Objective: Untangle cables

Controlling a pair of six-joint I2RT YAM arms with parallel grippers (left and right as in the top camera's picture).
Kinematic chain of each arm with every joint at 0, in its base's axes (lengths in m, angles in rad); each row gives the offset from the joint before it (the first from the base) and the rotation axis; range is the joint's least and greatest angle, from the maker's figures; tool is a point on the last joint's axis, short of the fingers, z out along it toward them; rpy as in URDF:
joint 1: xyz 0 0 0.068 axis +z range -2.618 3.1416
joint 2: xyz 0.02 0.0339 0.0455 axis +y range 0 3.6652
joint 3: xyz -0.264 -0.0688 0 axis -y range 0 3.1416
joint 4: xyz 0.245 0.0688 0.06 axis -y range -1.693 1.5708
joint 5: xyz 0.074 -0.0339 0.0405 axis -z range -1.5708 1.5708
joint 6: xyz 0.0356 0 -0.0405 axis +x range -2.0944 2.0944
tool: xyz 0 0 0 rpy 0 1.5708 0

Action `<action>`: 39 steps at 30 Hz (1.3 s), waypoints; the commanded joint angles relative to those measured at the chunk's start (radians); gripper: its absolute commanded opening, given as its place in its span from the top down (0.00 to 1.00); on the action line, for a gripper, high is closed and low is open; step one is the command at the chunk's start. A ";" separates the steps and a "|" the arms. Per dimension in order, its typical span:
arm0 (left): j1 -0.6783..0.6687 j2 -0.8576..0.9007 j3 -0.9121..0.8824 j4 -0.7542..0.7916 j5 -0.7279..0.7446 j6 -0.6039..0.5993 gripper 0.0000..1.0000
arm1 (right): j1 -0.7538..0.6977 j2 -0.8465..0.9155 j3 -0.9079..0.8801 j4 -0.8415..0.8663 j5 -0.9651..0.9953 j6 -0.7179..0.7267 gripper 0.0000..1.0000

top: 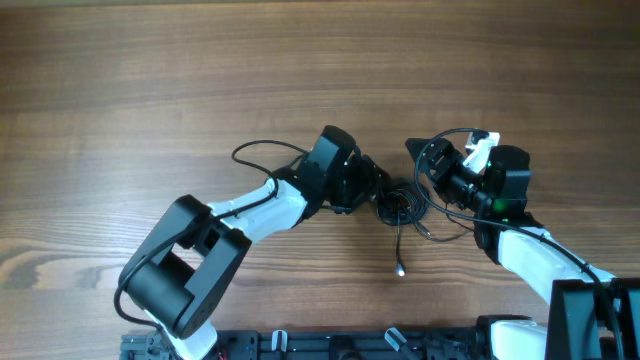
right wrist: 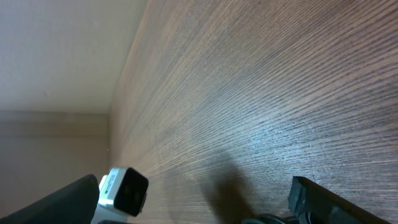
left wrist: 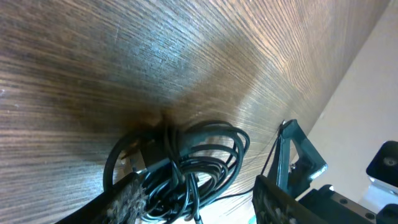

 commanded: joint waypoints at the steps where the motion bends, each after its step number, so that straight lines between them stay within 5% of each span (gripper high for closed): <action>1: -0.003 0.064 0.011 0.024 -0.020 -0.027 0.41 | -0.003 -0.013 0.007 -0.001 -0.006 -0.020 0.00; 7: -0.009 0.125 0.025 0.027 -0.028 -0.033 0.71 | 0.000 -0.013 0.007 -0.005 -0.046 -0.021 0.00; 8: -0.010 0.132 0.026 0.027 -0.032 -0.032 0.91 | 0.000 -0.013 0.007 -0.008 -0.055 -0.021 0.00; 9: -0.010 0.132 0.026 0.027 -0.040 -0.032 0.96 | 0.001 -0.013 0.007 -0.012 -0.055 -0.025 0.00; 17: 0.089 -0.052 0.026 -0.086 -0.016 0.383 0.96 | 0.000 -0.013 0.007 -0.052 -0.304 -0.194 0.01; 20: 0.100 -0.195 0.026 -0.159 -0.016 0.601 0.96 | 0.001 -0.013 0.007 -0.052 -0.367 -0.170 0.18; 22: 0.092 -0.296 0.026 -0.204 -0.016 0.741 0.96 | 0.001 -0.013 0.007 -0.050 -0.369 -0.219 0.20; 28: 0.091 -0.401 0.026 -0.304 0.018 0.863 0.96 | 0.108 -0.013 0.007 0.084 -0.430 -0.486 0.14; 30: 0.091 -0.401 0.026 -0.308 0.018 0.862 0.96 | 0.190 -0.013 0.007 0.112 -0.429 -0.523 0.23; 31: 0.092 -0.401 0.026 -0.306 0.017 0.862 0.96 | 0.229 -0.013 0.007 0.124 -0.428 -0.553 0.38; 33: 0.104 -0.404 0.026 -0.307 0.013 0.858 0.96 | 0.260 -0.013 0.007 0.123 -0.398 -0.568 0.84; 39: 0.260 -0.524 0.026 -0.342 -0.043 0.771 0.96 | 0.251 -0.013 0.007 0.113 -0.332 -0.470 0.96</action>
